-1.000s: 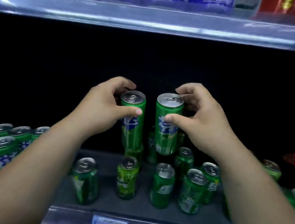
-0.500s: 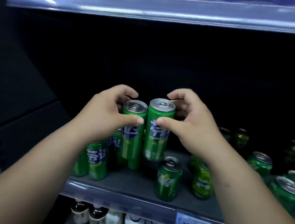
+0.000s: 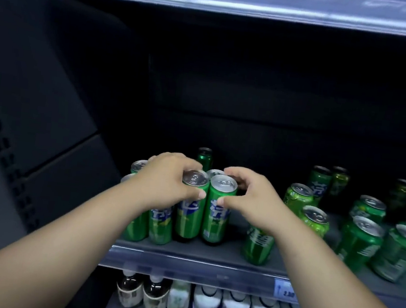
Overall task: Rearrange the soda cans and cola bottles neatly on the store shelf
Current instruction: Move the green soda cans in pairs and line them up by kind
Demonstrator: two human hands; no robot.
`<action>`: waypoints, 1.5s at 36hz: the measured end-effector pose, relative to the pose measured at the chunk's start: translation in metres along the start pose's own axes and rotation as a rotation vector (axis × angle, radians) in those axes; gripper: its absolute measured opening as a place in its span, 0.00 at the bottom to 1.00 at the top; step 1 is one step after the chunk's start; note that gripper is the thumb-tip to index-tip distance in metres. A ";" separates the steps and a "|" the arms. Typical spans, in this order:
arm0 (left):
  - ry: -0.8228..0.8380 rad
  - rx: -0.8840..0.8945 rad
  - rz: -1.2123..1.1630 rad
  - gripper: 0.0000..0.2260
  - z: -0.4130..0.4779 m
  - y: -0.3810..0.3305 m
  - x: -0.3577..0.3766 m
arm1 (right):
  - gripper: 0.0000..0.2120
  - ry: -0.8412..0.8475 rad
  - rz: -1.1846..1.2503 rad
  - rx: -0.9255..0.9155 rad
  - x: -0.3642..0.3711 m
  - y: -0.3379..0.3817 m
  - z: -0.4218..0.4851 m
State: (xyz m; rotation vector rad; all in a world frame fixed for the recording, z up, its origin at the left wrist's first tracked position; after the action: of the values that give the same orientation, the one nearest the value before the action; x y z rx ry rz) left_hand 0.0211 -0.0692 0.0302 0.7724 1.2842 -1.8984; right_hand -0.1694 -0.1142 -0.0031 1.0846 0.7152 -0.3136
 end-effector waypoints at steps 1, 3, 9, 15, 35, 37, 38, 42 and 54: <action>-0.019 0.005 0.030 0.21 0.000 0.002 0.000 | 0.26 -0.005 -0.002 0.000 0.003 -0.001 0.000; -0.045 0.003 0.062 0.22 -0.001 0.007 0.002 | 0.27 -0.014 0.004 0.005 0.008 -0.002 0.000; -0.103 -0.010 0.064 0.31 -0.005 0.023 0.017 | 0.25 -0.043 0.003 0.019 0.017 -0.005 -0.007; -0.082 0.054 0.216 0.30 -0.009 0.022 0.024 | 0.19 -0.049 -0.075 0.023 0.019 -0.007 -0.011; 0.003 0.095 0.334 0.30 -0.010 0.029 0.026 | 0.23 -0.033 -0.119 0.101 0.035 -0.011 -0.014; 0.013 0.098 0.326 0.29 -0.009 0.029 0.024 | 0.24 -0.033 -0.103 0.108 0.035 -0.011 -0.013; 0.019 0.099 0.323 0.29 -0.009 0.029 0.024 | 0.25 -0.039 -0.093 0.112 0.036 -0.011 -0.014; 0.014 0.115 0.324 0.27 -0.008 0.029 0.022 | 0.26 -0.077 -0.076 0.122 0.036 -0.011 -0.017; 0.026 0.179 0.242 0.26 -0.015 0.033 0.018 | 0.27 -0.025 -0.059 0.094 0.039 -0.016 -0.020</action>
State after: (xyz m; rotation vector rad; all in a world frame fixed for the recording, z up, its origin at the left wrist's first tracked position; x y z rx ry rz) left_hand 0.0390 -0.0672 -0.0060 0.9996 0.9946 -1.8266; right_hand -0.1576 -0.0995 -0.0458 1.1479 0.7164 -0.4140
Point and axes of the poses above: each hand's wrist, its own z-axis towards the middle knuckle, its own x-axis out of the palm, y = z × x, the point moved 5 cm from there along z, towards the middle knuckle, and after that the axes turned 10 degrees about -z, right-handed, at the moved point
